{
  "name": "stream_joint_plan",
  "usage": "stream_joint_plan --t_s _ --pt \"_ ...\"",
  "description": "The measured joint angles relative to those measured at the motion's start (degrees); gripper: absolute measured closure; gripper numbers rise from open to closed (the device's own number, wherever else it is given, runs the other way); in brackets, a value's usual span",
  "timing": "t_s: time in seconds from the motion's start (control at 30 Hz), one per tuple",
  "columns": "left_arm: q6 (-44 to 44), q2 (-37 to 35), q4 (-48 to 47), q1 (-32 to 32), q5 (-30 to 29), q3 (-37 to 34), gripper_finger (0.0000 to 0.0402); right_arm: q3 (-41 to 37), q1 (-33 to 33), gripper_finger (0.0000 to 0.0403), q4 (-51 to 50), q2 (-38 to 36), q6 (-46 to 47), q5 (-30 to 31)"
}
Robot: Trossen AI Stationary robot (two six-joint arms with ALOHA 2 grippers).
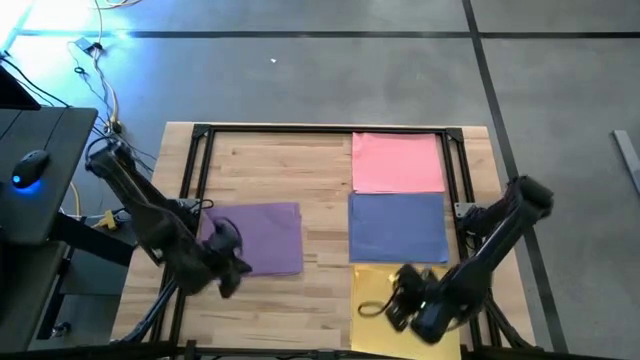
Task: Organize paper
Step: Return to Home Position
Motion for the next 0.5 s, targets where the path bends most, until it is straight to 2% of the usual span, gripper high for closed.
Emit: stream_joint_plan --t_s 0.13,0.27,0.37,0.5 --pt "5.04 -10.88 -0.23 2.58 -5.02 -0.88 0.0402 -2.0 -5.64 0.0403 -9.29 -12.92 -10.9 2.19" --pt "9.79 -22.09 -0.03 6.66 -7.56 -4.42 0.0402 -10.27 -14.27 0.0403 -8.23 -29.32 -23.85 0.55" --pt "10.48 -30.64 1.14 9.73 -7.87 -8.68 0.0402 -18.51 -22.1 0.0403 -2.63 -42.46 -32.0 -5.5" --pt "18.48 -40.9 11.34 12.18 -7.04 -16.47 0.0402 -30.31 -32.65 0.0403 12.38 -56.71 -40.74 -17.23"
